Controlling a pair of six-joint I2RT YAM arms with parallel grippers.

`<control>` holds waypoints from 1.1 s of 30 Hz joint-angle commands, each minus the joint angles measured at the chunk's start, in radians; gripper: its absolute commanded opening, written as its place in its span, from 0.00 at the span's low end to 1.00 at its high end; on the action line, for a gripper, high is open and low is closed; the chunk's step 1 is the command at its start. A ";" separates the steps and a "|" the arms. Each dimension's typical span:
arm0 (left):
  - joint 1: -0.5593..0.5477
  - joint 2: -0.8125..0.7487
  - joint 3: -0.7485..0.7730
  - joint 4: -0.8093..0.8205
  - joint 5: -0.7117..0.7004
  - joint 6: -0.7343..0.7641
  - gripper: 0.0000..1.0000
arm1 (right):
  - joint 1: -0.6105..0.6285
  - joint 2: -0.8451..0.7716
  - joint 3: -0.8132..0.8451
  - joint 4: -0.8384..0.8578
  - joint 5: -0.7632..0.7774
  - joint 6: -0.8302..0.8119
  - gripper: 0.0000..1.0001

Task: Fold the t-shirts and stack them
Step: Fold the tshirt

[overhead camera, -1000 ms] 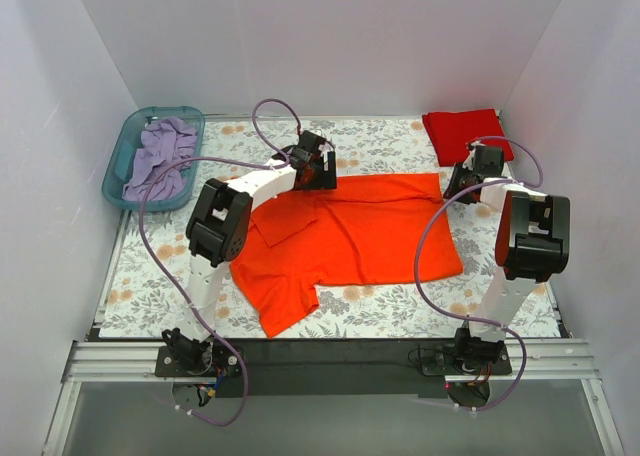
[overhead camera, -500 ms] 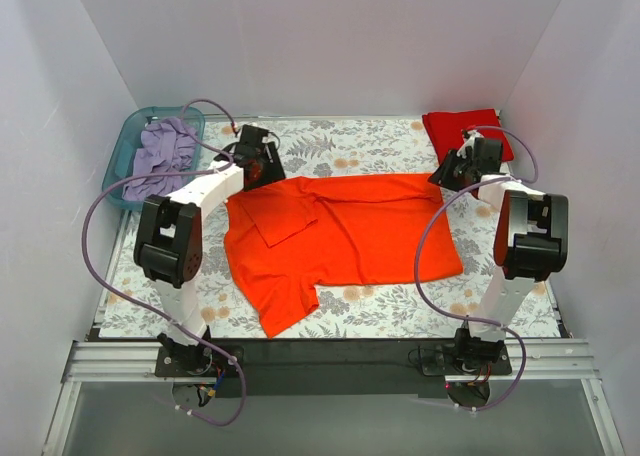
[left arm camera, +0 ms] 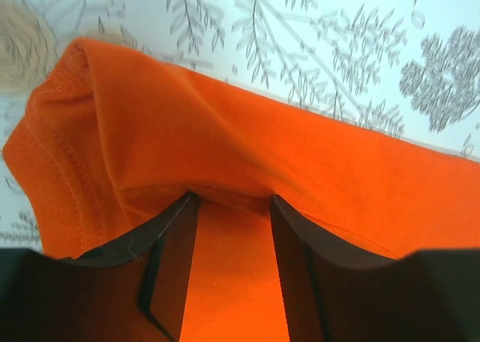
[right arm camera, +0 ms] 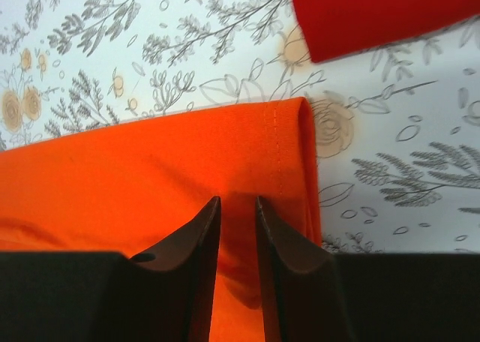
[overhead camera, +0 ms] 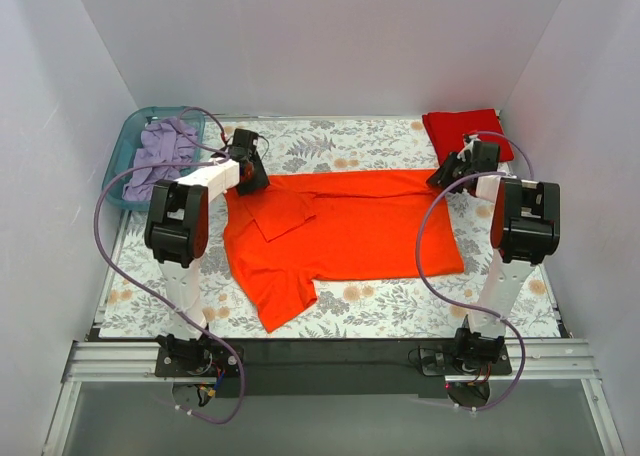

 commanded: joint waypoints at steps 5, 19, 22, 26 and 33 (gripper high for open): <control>0.022 0.093 0.085 -0.042 -0.012 0.029 0.51 | -0.062 0.057 0.081 0.005 0.057 0.020 0.33; 0.010 -0.357 -0.101 -0.163 0.022 -0.034 0.72 | -0.044 -0.356 -0.176 -0.083 -0.007 0.011 0.37; 0.010 -0.506 -0.237 -0.188 -0.024 -0.069 0.65 | -0.042 -0.494 -0.328 -0.097 -0.030 0.020 0.37; 0.013 -0.643 -0.483 -0.195 -0.032 -0.112 0.59 | -0.039 -0.662 -0.489 -0.125 -0.053 0.023 0.35; 0.038 -0.741 -0.662 -0.154 -0.013 -0.170 0.47 | -0.030 -0.798 -0.622 -0.189 -0.058 -0.003 0.33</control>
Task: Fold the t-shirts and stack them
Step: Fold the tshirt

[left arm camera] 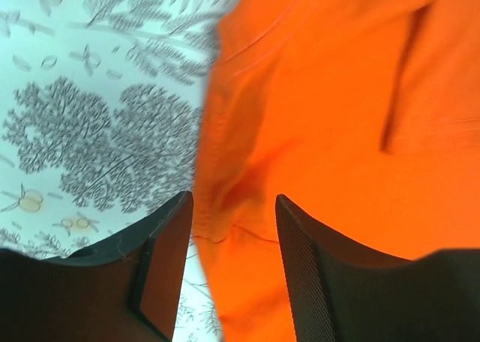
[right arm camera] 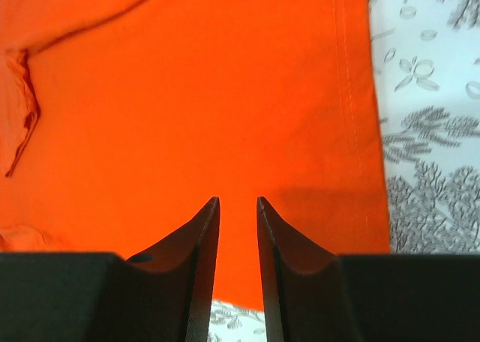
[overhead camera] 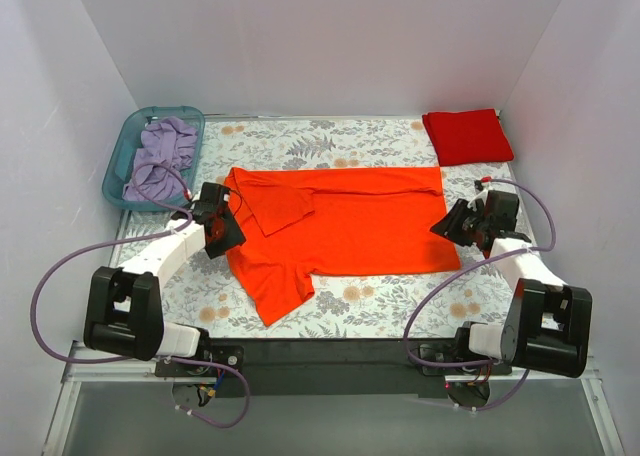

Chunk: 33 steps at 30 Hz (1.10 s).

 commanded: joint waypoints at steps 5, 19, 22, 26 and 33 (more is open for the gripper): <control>0.020 -0.032 -0.043 0.019 -0.016 -0.057 0.38 | 0.007 -0.089 -0.051 -0.046 -0.004 -0.053 0.31; 0.020 -0.041 -0.060 -0.016 -0.050 -0.045 0.24 | 0.009 -0.086 -0.058 -0.072 0.022 -0.084 0.31; 0.020 -0.001 -0.074 0.002 -0.033 -0.041 0.24 | 0.009 -0.079 -0.061 -0.073 0.025 -0.087 0.31; 0.020 0.061 -0.078 0.005 -0.033 -0.030 0.24 | 0.009 -0.054 -0.065 -0.075 0.031 -0.090 0.30; 0.020 0.086 -0.066 -0.061 -0.074 -0.043 0.18 | 0.006 0.001 -0.068 -0.102 0.132 -0.085 0.30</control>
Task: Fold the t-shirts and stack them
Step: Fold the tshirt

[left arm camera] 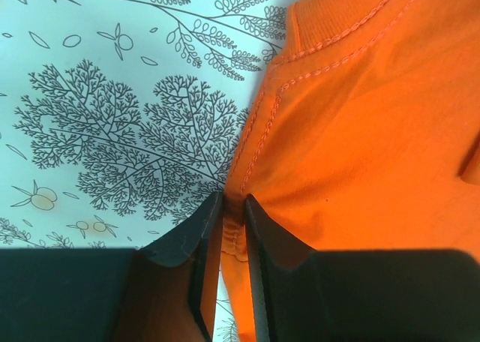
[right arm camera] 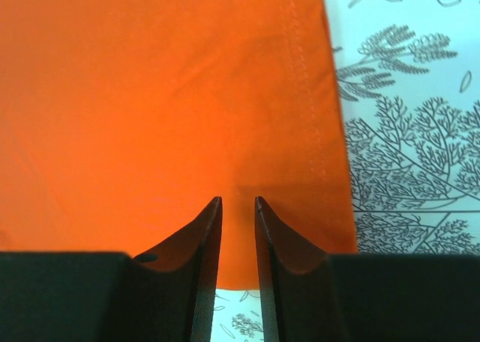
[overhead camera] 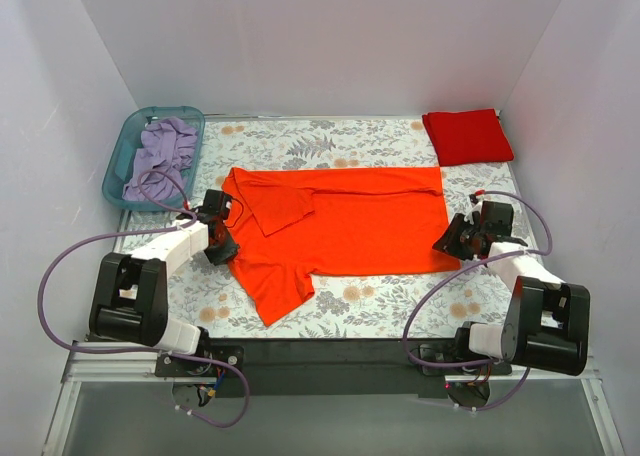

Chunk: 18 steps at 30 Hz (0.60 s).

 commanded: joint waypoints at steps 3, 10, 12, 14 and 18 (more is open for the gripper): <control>0.006 0.001 0.003 -0.081 -0.065 -0.013 0.16 | -0.008 0.030 -0.009 -0.038 0.100 -0.011 0.30; 0.009 0.065 0.032 -0.103 -0.060 -0.017 0.11 | -0.059 0.052 0.009 -0.090 0.192 -0.021 0.32; 0.009 0.073 0.039 -0.106 -0.046 -0.015 0.11 | -0.070 0.056 0.012 -0.104 0.218 -0.022 0.33; 0.009 0.071 0.043 -0.106 -0.035 -0.015 0.13 | -0.083 0.059 0.014 -0.113 0.240 -0.021 0.33; 0.009 0.050 0.062 -0.121 0.009 -0.017 0.22 | -0.086 0.047 0.035 -0.125 0.217 -0.025 0.34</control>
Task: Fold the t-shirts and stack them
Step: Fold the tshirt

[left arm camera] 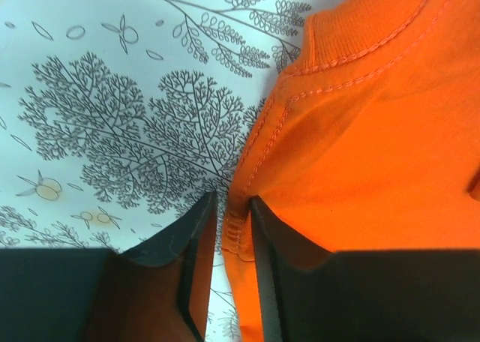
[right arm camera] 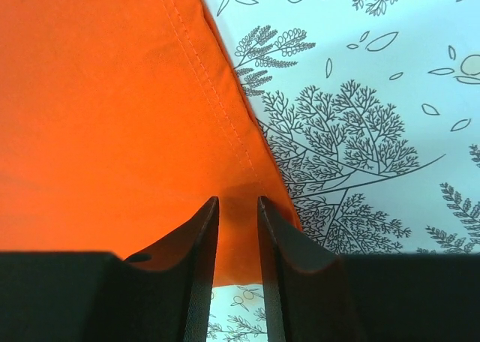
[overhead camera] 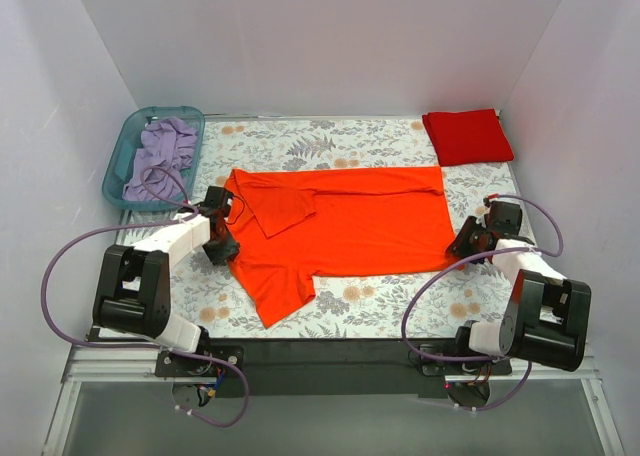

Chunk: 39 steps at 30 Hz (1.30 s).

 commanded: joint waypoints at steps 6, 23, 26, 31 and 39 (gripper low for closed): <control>0.007 -0.088 0.088 -0.065 0.084 -0.011 0.39 | -0.002 -0.077 0.039 -0.102 0.002 0.013 0.36; 0.031 0.369 0.543 0.047 0.020 0.073 0.09 | 0.010 -0.106 0.019 -0.181 -0.036 0.033 0.29; 0.034 0.413 0.563 0.062 -0.009 0.093 0.07 | 0.009 -0.091 0.015 -0.184 -0.021 0.031 0.28; 0.059 0.456 0.551 0.073 -0.037 0.109 0.06 | 0.007 -0.036 0.001 -0.176 0.036 0.013 0.27; 0.076 0.456 0.494 0.128 -0.074 0.123 0.06 | -0.031 -0.006 -0.030 -0.181 0.143 -0.007 0.26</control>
